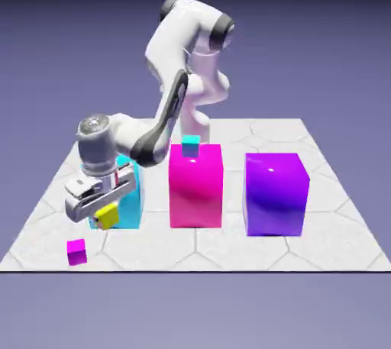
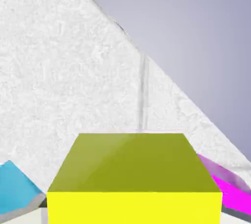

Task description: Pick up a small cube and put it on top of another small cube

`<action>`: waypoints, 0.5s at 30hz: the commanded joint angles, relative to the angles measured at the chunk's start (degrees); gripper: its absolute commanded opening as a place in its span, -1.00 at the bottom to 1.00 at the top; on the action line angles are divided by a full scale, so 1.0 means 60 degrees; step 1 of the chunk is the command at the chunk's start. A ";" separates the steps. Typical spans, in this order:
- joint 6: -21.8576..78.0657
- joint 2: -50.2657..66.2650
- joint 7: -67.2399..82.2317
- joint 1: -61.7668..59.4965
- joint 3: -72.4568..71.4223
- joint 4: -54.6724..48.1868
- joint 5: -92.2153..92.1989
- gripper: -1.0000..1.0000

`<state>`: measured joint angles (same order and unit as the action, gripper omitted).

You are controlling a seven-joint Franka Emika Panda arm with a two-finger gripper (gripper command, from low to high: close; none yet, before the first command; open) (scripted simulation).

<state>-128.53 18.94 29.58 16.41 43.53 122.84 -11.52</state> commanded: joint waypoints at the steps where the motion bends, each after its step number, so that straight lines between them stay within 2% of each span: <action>1: 0.0247 -0.0332 -0.0421 -0.0136 -0.0077 0.0024 0.0265 -1.00; 15: 0.3854 -0.4984 -0.6235 -0.2040 -0.1158 0.0355 0.3842 -1.00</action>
<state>-105.37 -10.96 -7.79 4.17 36.58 124.96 11.40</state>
